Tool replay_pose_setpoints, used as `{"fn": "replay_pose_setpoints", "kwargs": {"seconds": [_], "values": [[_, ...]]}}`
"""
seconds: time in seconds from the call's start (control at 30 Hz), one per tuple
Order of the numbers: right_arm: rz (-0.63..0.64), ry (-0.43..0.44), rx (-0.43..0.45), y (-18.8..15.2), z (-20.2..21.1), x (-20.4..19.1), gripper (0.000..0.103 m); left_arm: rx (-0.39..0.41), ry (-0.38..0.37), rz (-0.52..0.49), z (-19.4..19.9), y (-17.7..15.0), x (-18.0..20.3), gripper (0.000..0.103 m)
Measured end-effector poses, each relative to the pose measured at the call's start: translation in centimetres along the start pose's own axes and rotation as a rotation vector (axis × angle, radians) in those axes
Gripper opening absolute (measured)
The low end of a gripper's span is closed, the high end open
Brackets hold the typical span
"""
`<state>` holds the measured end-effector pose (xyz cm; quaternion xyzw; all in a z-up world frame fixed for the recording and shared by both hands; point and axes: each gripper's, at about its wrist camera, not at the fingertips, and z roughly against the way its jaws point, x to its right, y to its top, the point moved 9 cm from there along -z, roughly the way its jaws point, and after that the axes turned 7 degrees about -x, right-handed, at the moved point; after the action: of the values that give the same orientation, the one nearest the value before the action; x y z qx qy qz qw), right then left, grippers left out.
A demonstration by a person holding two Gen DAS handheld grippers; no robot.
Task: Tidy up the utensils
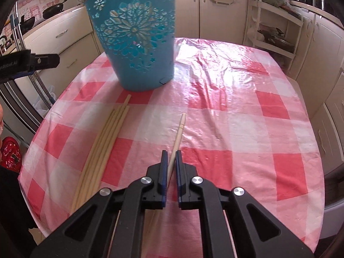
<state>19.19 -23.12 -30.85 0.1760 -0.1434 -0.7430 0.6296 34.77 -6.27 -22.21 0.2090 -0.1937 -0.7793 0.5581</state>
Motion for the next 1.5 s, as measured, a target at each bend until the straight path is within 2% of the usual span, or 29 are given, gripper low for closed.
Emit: {"fn": "replay_pose_setpoints", "kwargs": {"seconds": [0.2,0.4,0.5,0.73,0.93,1.3,1.5], "values": [[-0.046,0.015,0.012,-0.1,0.1,1.5,0.008,-0.031,0.016,-0.054,-0.7,-1.1,1.6,0.094],[-0.072,0.058,0.022,-0.1,0.1,2.0,0.008,-0.112,-0.011,-0.088,-2.0,-3.8,3.8,0.094],[-0.083,0.074,0.02,0.0,0.1,2.1,0.008,-0.142,-0.027,-0.092,-2.5,-5.1,4.6,0.094],[-0.108,0.109,0.008,-0.1,0.2,2.1,0.008,-0.187,-0.009,-0.079,-3.6,-7.0,5.0,0.093],[-0.114,0.131,0.001,-0.2,0.2,2.0,0.011,-0.197,-0.008,-0.08,-3.8,-7.4,5.9,0.093],[-0.128,0.161,-0.01,-0.3,0.2,2.0,0.011,-0.216,0.039,-0.112,-4.5,-7.3,7.2,0.091],[-0.135,0.172,-0.015,-0.2,0.2,2.1,0.012,-0.228,0.03,-0.103,-4.7,-7.3,7.4,0.089]]}}
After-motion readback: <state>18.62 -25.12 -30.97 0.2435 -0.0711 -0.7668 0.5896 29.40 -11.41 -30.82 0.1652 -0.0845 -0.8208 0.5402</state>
